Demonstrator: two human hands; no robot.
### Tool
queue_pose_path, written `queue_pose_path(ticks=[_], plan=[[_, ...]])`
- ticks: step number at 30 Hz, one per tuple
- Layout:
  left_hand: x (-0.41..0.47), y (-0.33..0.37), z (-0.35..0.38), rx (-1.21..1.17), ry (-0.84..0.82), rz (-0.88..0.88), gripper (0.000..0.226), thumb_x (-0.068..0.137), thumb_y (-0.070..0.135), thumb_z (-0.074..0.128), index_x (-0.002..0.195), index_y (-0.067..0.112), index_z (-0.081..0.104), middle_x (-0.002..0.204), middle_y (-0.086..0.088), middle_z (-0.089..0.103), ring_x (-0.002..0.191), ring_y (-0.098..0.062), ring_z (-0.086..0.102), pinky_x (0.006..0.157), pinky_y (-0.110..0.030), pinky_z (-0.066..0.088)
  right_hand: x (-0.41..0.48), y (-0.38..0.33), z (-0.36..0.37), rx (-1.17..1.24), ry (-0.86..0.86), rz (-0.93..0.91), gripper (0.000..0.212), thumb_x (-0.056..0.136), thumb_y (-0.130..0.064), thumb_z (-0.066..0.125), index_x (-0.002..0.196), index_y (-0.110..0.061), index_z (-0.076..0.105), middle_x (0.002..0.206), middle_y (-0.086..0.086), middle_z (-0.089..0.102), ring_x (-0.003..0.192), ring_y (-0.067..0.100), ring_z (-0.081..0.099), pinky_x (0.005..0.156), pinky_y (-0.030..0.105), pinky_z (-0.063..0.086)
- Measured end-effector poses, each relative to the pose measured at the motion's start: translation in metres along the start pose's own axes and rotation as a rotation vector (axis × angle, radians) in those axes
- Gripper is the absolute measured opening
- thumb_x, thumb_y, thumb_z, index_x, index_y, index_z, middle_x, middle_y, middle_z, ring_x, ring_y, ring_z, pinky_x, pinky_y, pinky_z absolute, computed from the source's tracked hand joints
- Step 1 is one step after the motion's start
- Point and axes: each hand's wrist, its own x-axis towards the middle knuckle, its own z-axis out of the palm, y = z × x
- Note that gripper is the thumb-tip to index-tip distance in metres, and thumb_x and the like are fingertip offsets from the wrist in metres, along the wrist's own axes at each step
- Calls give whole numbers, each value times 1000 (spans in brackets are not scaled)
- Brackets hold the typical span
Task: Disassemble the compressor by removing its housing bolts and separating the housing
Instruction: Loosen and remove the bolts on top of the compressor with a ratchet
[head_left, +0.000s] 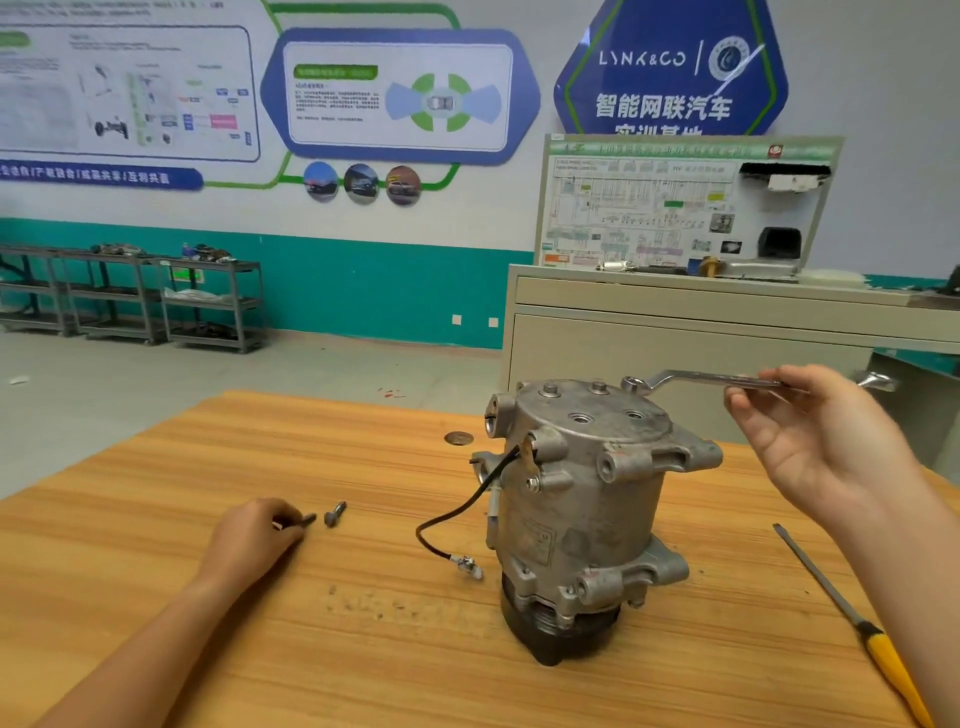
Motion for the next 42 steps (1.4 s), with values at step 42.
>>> queue_pose_path(ticks=[42], plan=[[-37,219,-17,-1050,5,375,19,97,30,40,104,39,54,111,20,60,112,-3,54,89,-25,44,0,39,20,-333,66,-487,22,81,5,57,75,-13,47,52,-3,62,51,12,64,51,17,51]])
